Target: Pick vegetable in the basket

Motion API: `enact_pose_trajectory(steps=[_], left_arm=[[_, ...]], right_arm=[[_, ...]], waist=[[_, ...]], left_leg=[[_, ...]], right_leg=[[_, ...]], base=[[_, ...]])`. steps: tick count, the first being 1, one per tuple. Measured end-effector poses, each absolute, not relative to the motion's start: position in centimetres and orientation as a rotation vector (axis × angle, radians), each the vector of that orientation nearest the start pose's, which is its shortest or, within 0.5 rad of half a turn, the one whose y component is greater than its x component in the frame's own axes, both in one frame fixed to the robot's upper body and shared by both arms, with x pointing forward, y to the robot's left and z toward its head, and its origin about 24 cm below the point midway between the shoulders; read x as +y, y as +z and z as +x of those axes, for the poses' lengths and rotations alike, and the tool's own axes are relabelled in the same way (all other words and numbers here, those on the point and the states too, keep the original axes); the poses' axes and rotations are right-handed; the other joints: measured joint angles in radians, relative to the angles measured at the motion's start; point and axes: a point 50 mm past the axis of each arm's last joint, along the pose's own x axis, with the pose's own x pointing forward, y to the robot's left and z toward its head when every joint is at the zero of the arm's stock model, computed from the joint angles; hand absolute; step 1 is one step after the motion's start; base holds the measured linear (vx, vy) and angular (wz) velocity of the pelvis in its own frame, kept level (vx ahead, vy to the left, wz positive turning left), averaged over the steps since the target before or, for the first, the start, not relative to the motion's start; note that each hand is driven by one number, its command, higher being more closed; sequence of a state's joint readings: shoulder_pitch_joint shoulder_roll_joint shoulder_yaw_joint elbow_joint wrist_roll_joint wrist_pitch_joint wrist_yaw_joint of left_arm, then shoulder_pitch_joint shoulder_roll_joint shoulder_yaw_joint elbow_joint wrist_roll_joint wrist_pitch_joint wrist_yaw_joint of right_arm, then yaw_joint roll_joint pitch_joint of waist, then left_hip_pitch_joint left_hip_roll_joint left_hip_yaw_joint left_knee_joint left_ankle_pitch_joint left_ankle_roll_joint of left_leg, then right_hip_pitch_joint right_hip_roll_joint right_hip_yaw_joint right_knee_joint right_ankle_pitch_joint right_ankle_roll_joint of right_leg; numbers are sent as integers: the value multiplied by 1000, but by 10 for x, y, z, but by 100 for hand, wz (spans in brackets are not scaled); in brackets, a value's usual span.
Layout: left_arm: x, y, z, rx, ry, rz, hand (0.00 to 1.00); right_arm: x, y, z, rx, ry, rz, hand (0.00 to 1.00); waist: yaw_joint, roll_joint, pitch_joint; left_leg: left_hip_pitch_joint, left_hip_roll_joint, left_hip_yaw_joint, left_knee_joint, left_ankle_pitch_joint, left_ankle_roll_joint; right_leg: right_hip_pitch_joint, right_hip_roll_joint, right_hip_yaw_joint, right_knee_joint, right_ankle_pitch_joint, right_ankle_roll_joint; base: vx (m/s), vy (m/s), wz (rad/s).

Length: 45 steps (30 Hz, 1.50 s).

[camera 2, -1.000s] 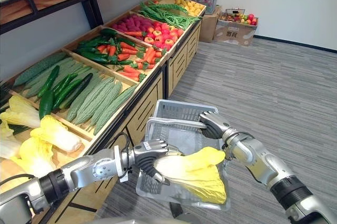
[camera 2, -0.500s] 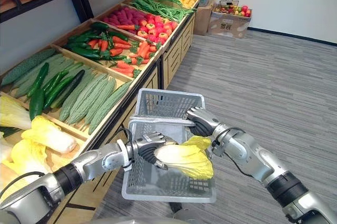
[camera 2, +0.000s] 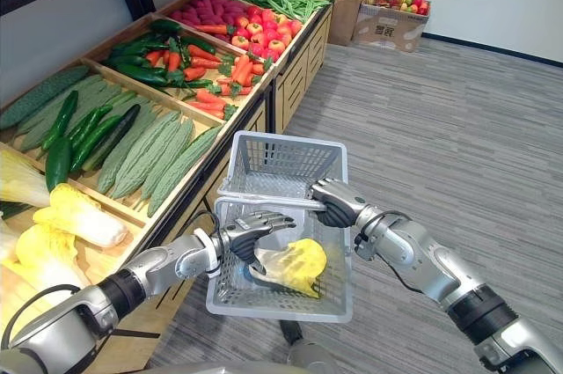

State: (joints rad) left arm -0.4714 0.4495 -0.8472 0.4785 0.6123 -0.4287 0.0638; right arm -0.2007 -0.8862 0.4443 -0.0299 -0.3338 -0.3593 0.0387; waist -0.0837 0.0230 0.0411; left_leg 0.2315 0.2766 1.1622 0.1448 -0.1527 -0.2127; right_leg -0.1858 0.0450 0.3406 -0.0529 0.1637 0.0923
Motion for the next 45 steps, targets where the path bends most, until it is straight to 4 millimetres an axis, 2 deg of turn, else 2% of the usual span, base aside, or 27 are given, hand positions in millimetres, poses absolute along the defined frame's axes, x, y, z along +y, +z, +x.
enact_pose_trajectory(steps=[5,7,10,13,15,16,18,20,24,28,31,33,38,43,45], left_arm=[[68,14,265,-429,-964,1181,0],[61,24,264,-479,-962,1153,0],[42,47,256,-603,-962,1072,0],[28,66,242,-686,-981,953,0],[17,94,228,-806,-993,827,0],[16,97,226,-819,-994,815,0],[12,116,213,-913,-1006,722,0],[14,125,203,-946,-1007,652,0],[29,133,193,-942,-957,584,0],[60,142,195,-916,-815,572,0],[85,154,196,-930,-656,578,0],[112,162,197,-926,-474,594,0],[149,175,200,-926,-165,581,0],[185,171,197,-847,175,571,0],[205,161,194,-769,360,533,0]], right_arm=[[-182,96,256,-370,645,-1167,100],[-186,90,257,-336,641,-1165,100],[-194,76,258,-256,619,-1157,100],[-213,65,258,-165,512,-1123,100],[-231,48,252,-51,442,-1116,100],[-233,45,251,-39,438,-1115,100],[-245,25,240,70,399,-1106,100],[-255,9,233,159,361,-1088,100],[-287,-21,209,366,197,-1015,100],[-313,-56,175,591,-5,-888,100],[-317,-79,152,717,-80,-797,100],[-319,-96,132,815,-167,-696,100],[-322,-112,105,938,-260,-624,100],[-318,-122,88,1012,-314,-573,100],[-316,-126,80,1040,-335,-549,100]], waist=[[1,-3,2],[2,-6,4],[7,-8,5],[9,-13,8],[19,-16,9],[20,-16,10],[35,-18,9],[37,-22,9],[64,-24,8],[66,-38,2],[83,-54,-11],[92,-63,-17],[94,-75,-31],[115,-90,-43],[116,-91,-47]], left_leg=[[0,-1,-8,-2,0,0],[-1,1,-25,-2,0,0],[-10,1,-52,-3,0,1],[-36,-5,-94,-1,-7,17],[-54,-11,-139,-2,-7,25],[-54,-11,-145,-2,-7,25],[-71,-13,-192,-3,-2,34],[-98,-17,-240,-7,5,46],[-146,-42,-343,-42,37,74],[-185,-90,-498,-116,97,104],[-209,-120,-566,-159,133,119],[-219,-145,-625,-202,163,133],[-251,-179,-720,-240,199,157],[-276,-197,-780,-240,208,170],[-297,-205,-823,-242,217,169]], right_leg=[[6,-6,-25,0,0,0],[15,-10,-45,2,0,0],[17,-20,-83,18,0,0],[17,-45,-125,20,-5,6],[33,-67,-169,21,-15,10],[35,-69,-175,21,-17,8],[47,-85,-220,22,-21,9],[50,-100,-263,22,-26,10],[53,-136,-360,21,-30,11],[90,-183,-501,3,-42,14],[100,-203,-563,-15,-42,14],[110,-220,-616,-18,-46,19],[127,-244,-706,-19,-51,26],[141,-263,-760,-18,-54,30],[146,-271,-801,-16,-57,34]], base=[[-63,-36,9],[-82,-42,23],[-91,-31,28],[-141,-29,44],[-140,-25,53],[-107,-30,49],[-109,-37,53],[-94,-40,71],[-64,-27,76],[-49,1,101],[-33,5,76],[-29,12,69],[-9,20,60],[-11,33,40],[-18,37,49]])
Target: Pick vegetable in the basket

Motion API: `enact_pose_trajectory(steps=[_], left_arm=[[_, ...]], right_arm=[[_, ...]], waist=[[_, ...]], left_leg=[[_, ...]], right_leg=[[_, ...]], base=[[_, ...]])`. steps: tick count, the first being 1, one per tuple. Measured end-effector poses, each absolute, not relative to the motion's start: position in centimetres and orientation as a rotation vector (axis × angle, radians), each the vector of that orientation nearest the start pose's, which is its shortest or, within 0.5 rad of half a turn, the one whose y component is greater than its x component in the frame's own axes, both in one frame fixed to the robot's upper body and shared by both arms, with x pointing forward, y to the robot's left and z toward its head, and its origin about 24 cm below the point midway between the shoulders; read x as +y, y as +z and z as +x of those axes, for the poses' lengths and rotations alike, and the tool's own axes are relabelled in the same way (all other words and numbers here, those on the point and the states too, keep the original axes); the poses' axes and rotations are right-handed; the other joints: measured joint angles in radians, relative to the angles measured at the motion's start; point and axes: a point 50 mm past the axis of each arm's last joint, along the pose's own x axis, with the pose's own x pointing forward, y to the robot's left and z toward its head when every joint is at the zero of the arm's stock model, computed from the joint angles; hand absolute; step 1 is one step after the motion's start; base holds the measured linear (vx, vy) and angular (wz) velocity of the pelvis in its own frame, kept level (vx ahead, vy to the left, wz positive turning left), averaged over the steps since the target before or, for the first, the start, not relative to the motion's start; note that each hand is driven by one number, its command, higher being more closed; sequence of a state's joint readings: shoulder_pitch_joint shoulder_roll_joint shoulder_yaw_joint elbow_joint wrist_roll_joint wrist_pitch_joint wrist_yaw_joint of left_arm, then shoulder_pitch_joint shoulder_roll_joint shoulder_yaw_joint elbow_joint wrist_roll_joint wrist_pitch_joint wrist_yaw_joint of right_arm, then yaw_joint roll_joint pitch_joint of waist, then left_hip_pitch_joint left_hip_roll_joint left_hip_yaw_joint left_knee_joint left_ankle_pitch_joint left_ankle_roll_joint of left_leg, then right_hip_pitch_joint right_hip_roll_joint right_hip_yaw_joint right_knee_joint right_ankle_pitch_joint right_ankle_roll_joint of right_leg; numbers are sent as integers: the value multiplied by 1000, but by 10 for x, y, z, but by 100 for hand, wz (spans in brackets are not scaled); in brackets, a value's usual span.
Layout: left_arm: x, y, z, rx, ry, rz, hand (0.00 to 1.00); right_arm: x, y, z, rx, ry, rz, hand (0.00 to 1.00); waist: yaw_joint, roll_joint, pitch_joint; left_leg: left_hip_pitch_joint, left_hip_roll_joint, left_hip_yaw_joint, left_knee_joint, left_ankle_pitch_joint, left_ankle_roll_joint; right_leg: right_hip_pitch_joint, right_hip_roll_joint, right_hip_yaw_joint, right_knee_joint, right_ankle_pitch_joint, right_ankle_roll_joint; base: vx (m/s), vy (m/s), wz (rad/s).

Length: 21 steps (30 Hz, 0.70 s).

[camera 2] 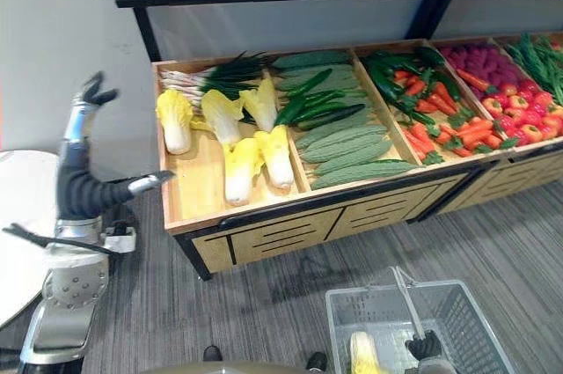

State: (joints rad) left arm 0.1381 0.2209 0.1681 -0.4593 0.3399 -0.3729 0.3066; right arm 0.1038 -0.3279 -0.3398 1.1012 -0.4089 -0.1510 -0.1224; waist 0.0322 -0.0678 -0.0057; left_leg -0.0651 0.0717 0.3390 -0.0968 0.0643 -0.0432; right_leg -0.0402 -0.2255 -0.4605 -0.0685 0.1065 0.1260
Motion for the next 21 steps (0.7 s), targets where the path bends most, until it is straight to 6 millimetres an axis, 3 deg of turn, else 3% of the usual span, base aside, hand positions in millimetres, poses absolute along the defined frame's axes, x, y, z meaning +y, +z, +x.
enact_pose_trajectory(steps=[3,7,11,13,15,18,21], left_arm=[[226,143,190,-652,533,522,0],[258,98,179,-384,745,530,0],[284,33,163,-25,836,558,0],[296,-1,147,159,886,555,0],[310,-50,116,447,970,544,0],[308,-89,76,709,971,531,0],[301,-116,44,902,944,464,0]], right_arm=[[-313,-130,74,1063,-353,-522,100],[-304,-136,66,1080,-391,-471,100],[-295,-139,66,1075,-427,-422,100],[-292,-140,68,1069,-435,-407,100],[-285,-142,67,1070,-444,-378,100],[-282,-144,66,1070,-464,-363,100],[-281,-144,66,1068,-485,-351,100]], waist=[[3,1,0],[11,-6,-6],[12,-11,-10],[11,-11,-10],[1,-13,-11],[-1,-19,-13],[-3,-18,-13]], left_leg=[[-5,-8,-35,-4,5,-1],[-19,-13,-77,-5,11,-5],[-22,-14,-95,-5,14,-8],[-23,-13,-99,-5,14,-8],[-19,-13,-103,-5,12,-7],[-20,-13,-103,-5,7,-7],[-17,-13,-102,-5,3,-9]], right_leg=[[15,-6,-30,1,-6,1],[27,-9,-70,2,-25,-1],[30,-6,-85,0,-29,-7],[32,-4,-89,-3,-31,-9],[43,-1,-95,-14,-31,-8],[44,1,-96,-20,-33,-7],[45,2,-93,-20,-35,-9]], base=[[-23,35,38],[-20,32,29],[8,11,10],[28,8,4],[48,2,5],[61,0,0],[63,0,-2]])
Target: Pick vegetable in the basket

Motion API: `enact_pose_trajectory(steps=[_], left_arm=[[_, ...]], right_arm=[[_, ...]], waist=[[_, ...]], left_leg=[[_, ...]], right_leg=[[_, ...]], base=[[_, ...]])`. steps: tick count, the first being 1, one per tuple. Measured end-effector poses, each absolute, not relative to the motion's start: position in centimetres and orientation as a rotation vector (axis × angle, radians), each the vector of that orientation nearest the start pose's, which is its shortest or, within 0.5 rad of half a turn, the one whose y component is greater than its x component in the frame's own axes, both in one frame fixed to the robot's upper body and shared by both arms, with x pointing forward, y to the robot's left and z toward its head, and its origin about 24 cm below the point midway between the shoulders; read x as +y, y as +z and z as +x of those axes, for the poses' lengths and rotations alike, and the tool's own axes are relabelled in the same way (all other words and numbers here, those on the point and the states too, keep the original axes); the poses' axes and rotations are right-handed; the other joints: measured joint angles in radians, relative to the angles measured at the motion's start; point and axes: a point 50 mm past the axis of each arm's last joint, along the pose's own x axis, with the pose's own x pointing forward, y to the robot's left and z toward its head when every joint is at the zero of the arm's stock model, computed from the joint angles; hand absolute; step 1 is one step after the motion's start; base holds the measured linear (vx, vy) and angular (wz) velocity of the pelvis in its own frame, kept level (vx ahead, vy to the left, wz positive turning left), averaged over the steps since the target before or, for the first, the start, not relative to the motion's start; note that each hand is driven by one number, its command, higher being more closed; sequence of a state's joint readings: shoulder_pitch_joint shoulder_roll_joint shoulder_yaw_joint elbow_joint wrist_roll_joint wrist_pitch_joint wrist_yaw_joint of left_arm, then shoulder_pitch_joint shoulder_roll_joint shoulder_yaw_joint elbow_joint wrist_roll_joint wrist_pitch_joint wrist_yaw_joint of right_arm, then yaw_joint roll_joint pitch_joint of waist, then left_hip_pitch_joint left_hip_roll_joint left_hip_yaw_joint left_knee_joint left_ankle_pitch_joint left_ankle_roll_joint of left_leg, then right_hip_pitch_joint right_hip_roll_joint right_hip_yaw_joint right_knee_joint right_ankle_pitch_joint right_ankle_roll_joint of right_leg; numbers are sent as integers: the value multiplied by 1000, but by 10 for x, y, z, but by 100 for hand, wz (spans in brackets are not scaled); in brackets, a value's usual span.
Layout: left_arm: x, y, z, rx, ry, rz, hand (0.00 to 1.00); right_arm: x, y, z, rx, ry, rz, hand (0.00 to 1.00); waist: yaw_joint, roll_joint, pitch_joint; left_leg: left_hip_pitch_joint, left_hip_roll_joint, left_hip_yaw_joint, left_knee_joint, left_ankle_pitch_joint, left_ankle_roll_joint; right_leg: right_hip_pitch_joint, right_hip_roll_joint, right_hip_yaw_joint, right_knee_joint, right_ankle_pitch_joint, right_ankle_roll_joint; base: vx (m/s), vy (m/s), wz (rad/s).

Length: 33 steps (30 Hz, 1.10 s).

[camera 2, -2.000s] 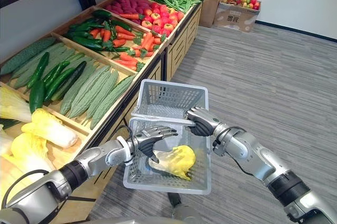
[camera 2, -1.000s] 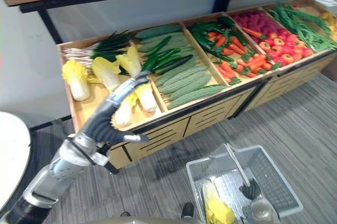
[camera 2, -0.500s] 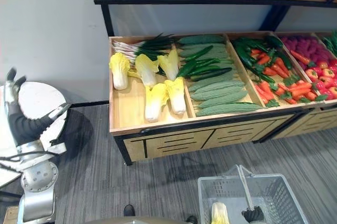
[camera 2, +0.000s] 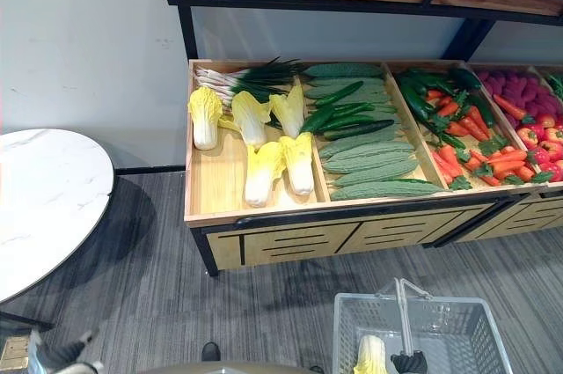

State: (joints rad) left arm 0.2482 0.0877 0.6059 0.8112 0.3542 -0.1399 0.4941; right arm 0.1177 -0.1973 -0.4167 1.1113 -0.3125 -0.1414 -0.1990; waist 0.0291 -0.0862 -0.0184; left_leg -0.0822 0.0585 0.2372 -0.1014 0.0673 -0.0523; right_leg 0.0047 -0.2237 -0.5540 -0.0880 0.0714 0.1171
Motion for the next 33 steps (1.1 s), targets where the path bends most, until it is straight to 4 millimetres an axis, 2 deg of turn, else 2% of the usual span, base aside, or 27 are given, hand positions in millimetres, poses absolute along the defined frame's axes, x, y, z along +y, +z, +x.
enact_pose_trajectory(steps=[4,6,13,18,20,22,25,27,28,29,30,31,32,33], left_arm=[[289,-133,21,1046,889,387,0],[284,-137,17,1082,841,369,0],[260,-147,33,1080,604,310,0],[245,-151,40,1076,459,259,0],[240,-153,40,1085,412,257,0],[241,-153,47,1075,369,280,0],[246,-152,46,1082,350,312,0],[253,-151,47,1081,348,338,0],[255,-150,51,1074,349,343,0],[255,-149,57,1063,347,345,0],[253,-148,66,1038,338,348,0],[254,-147,70,1027,337,350,0],[254,-147,71,1024,335,353,0],[253,-147,69,1028,334,353,0]], right_arm=[[-282,-144,68,1064,-492,-349,100],[-282,-143,70,1059,-491,-349,100],[-281,-142,78,1039,-492,-338,100],[-276,-142,87,1023,-451,-340,100],[-275,-142,90,1020,-445,-337,100],[-268,-144,92,1014,-456,-299,100],[-266,-140,102,963,-478,-273,100],[-261,-137,112,925,-453,-277,100],[-259,-137,114,917,-444,-278,100],[-256,-136,119,899,-427,-282,100],[-253,-132,132,865,-405,-283,100],[-253,-131,134,858,-401,-282,100],[-255,-130,136,856,-398,-288,100],[-254,-129,140,853,-382,-300,100]], waist=[[0,4,3],[0,8,6],[-4,20,14],[-4,13,25],[-3,16,29],[-6,8,55],[-9,22,71],[-8,35,82],[-13,36,86],[-15,60,97],[-11,53,124],[-14,51,137],[-15,51,143],[-10,51,143]], left_leg=[[21,4,15,2,-3,-3],[37,4,27,0,-11,-9],[58,8,51,-1,-20,-12],[76,5,76,-2,-34,-9],[91,2,92,6,-49,-2],[80,10,112,109,-115,-2],[47,62,164,250,-206,-3],[54,109,244,285,-233,7],[58,112,263,285,-231,13],[60,135,322,260,-221,35],[67,136,389,240,-215,50],[74,133,415,231,-213,53],[99,133,473,210,-209,59],[112,137,532,206,-210,61]], right_leg=[[8,3,18,4,-1,-1],[16,5,30,5,-4,0],[12,4,56,26,-26,4],[10,-6,82,39,-31,9],[-4,-22,102,84,-51,9],[-28,-53,129,181,-77,17],[-78,-44,193,269,-55,-6],[-128,1,240,270,50,-42],[-138,11,234,251,88,-53],[-136,30,216,164,180,-60],[-151,8,102,213,151,-96],[-159,-21,22,299,100,-112],[-150,-67,-113,438,5,-138],[-125,-102,-195,526,-59,-133]], base=[[51,-7,-11],[30,-6,-19],[1,-6,-11],[15,5,-16],[61,21,-18],[85,36,-22],[30,49,-66],[18,122,-110],[-15,144,-113],[-95,90,-115],[-132,86,-119],[-151,88,-125],[-72,143,-137],[-19,137,-142]])
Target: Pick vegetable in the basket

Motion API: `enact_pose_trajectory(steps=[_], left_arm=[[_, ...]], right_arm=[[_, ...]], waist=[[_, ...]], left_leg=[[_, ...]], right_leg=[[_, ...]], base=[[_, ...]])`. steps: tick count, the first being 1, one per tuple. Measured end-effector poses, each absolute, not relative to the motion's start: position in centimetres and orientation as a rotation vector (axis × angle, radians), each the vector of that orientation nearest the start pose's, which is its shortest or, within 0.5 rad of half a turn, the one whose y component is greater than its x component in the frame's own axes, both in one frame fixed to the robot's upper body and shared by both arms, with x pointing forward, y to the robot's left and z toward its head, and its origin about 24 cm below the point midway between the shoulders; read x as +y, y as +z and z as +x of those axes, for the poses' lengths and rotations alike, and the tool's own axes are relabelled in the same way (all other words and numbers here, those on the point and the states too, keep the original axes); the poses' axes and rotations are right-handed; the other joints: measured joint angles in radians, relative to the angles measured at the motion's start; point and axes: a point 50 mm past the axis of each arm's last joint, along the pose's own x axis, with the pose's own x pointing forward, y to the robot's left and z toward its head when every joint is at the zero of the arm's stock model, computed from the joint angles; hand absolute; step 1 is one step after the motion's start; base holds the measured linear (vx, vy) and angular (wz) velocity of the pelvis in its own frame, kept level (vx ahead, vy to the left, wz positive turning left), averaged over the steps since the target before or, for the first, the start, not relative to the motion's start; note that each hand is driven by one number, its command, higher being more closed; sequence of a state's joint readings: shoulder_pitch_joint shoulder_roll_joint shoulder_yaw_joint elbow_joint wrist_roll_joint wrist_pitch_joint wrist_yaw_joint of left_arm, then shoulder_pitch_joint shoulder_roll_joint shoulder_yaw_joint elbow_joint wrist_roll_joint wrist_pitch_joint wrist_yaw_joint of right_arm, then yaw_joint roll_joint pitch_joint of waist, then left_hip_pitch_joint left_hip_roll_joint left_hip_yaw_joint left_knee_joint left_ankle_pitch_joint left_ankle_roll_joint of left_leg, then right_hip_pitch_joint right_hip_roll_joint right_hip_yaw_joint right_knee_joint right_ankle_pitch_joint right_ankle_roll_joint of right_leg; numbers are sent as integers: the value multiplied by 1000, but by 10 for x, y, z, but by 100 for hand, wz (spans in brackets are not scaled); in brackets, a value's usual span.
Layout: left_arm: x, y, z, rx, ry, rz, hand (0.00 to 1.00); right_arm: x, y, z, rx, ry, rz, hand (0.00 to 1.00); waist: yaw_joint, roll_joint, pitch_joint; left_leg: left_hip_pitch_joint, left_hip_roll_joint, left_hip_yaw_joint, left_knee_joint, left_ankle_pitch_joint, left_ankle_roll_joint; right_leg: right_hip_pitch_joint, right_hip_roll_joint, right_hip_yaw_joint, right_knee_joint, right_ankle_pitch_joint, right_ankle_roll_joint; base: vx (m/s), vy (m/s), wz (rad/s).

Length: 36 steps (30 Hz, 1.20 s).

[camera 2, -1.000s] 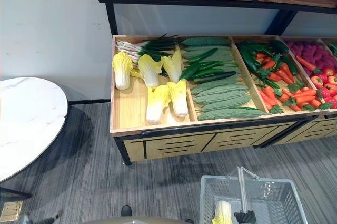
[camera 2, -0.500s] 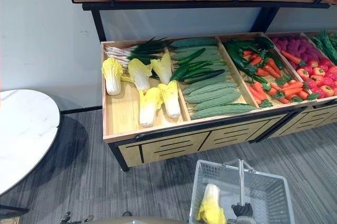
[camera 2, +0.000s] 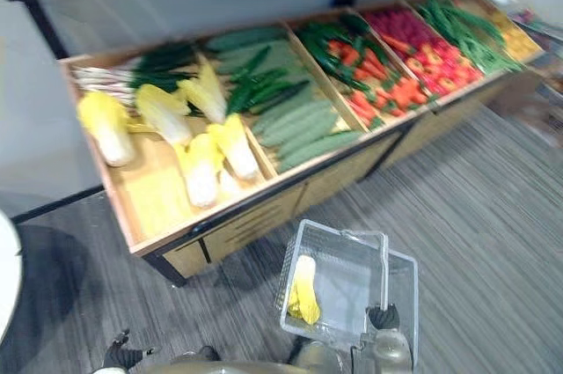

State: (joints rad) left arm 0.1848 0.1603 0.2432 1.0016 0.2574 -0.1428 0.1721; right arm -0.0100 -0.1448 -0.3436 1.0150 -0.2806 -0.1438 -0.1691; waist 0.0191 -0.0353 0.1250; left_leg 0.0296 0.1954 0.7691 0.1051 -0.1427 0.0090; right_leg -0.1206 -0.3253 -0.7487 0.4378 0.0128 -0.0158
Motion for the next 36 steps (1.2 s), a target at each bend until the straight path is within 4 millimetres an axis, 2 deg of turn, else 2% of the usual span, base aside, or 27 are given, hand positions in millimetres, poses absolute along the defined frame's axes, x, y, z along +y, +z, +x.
enact_pose_trajectory(steps=[2,3,5,7,8,10,13,14,15,17,18,19,20,21,22,23,25,26,27,28,30,32,35,36], left_arm=[[253,-147,71,1023,334,353,0],[254,-146,73,1016,338,351,0],[254,-146,74,1013,351,339,0],[253,-146,77,1007,358,331,0],[252,-146,80,1002,357,326,0],[236,-149,90,987,336,286,0],[221,-152,97,985,303,260,0],[218,-152,96,990,289,261,0],[217,-153,97,989,281,264,0],[217,-152,96,988,268,284,0],[217,-152,96,985,273,289,0],[218,-152,97,982,276,291,0],[216,-152,97,979,272,300,0],[213,-152,95,980,261,302,0],[212,-153,93,983,258,303,0],[211,-154,90,987,255,305,0],[210,-154,87,994,255,305,0],[210,-155,84,1000,255,304,0],[209,-156,77,1017,255,302,0],[208,-158,71,1036,255,300,0],[213,-157,72,1032,263,314,0],[219,-155,74,1027,259,337,0],[218,-156,73,1031,248,344,0],[224,-158,53,1084,231,364,0]], right_arm=[[-251,-131,143,868,-360,-300,100],[-247,-135,142,893,-344,-299,100],[-246,-135,145,898,-337,-297,100],[-247,-133,150,887,-333,-306,100],[-248,-133,149,889,-337,-310,100],[-260,-132,141,907,-363,-336,100],[-269,-133,127,930,-405,-353,100],[-269,-134,125,930,-410,-354,100],[-269,-133,123,927,-413,-355,100],[-268,-133,124,921,-399,-368,100],[-266,-133,127,916,-376,-384,100],[-265,-133,128,913,-365,-392,100],[-265,-132,130,907,-350,-408,100],[-266,-131,131,905,-351,-410,100],[-266,-131,132,903,-349,-410,100],[-265,-131,132,900,-341,-410,100],[-263,-133,130,905,-335,-406,100],[-263,-133,129,908,-335,-406,100],[-264,-132,129,906,-337,-409,100],[-266,-132,127,909,-343,-407,100],[-261,-135,122,912,-344,-377,100],[-259,-138,112,929,-387,-320,100],[-261,-138,110,922,-433,-258,100],[-248,-147,98,966,-435,-142,100]], waist=[[3,-5,1],[9,-10,-1],[12,-13,2],[11,-1,10],[11,5,11],[0,34,10],[-35,57,5],[-42,56,5],[-43,56,5],[-39,56,5],[-31,56,6],[-27,45,12],[-21,49,11],[-13,58,12],[-10,61,12],[-12,64,13],[-10,66,14],[-9,68,13],[-6,78,9],[9,99,8],[12,71,-1],[7,46,-2],[10,42,-4],[12,3,-85]], left_leg=[[12,1,65,4,0,0],[15,6,142,16,0,0],[26,19,244,42,-1,0],[52,43,342,75,-2,-2],[58,48,357,80,-2,-2],[63,74,402,110,-1,-9],[60,129,406,192,0,-10],[59,169,406,256,0,-11],[59,192,406,298,0,-11],[59,269,389,439,24,-35],[48,293,314,507,56,-35],[22,295,252,530,53,-44],[-23,247,66,517,19,-77],[-47,174,-107,437,-6,-97],[-50,140,-181,387,-14,-109],[-63,82,-300,277,-21,-120],[-85,19,-487,111,-26,-132],[-91,7,-535,69,-24,-134],[-99,1,-604,8,-9,-154],[-106,6,-616,4,60,-154],[-112,-31,-609,5,40,-144],[-105,-86,-607,5,45,-111],[-73,-131,-603,3,40,-102],[-5,-144,-589,-103,55,-74]], right_leg=[[41,-28,-57,48,-25,12],[71,-41,-85,54,-29,20],[75,-34,-105,7,-54,56],[74,19,-127,-99,-80,37],[74,36,-124,-132,-85,30],[72,103,-79,-242,-89,28],[74,146,-48,-292,-95,19],[76,161,-30,-303,-99,13],[76,171,-15,-308,-101,10],[79,200,40,-331,-103,6],[80,209,93,-341,-103,3],[84,209,112,-349,-102,2],[86,206,152,-358,-97,5],[91,204,193,-372,-88,16],[92,203,211,-380,-83,23],[90,204,244,-393,-77,27],[85,206,284,-412,-62,52],[81,207,296,-417,-56,60],[72,217,323,-425,-43,80],[76,231,348,-445,-22,92],[93,210,361,-492,11,126],[98,159,360,-502,35,133],[128,117,371,-505,39,140],[124,130,420,-528,53,151]], base=[[34,19,-138],[38,-87,-150],[25,-150,-169],[9,-267,-174],[1,-274,-144],[17,-236,-96],[-2,-212,-53],[-48,-98,-43],[-82,-98,-56],[-97,-57,-80],[-93,-41,-93],[-76,-27,-100],[-58,-1,-101],[-43,16,-102],[-10,91,-93],[9,114,-71],[26,158,-58],[46,197,-62],[85,258,-82],[77,217,-79],[135,198,-15],[206,235,23],[180,168,4],[32,24,-1]])
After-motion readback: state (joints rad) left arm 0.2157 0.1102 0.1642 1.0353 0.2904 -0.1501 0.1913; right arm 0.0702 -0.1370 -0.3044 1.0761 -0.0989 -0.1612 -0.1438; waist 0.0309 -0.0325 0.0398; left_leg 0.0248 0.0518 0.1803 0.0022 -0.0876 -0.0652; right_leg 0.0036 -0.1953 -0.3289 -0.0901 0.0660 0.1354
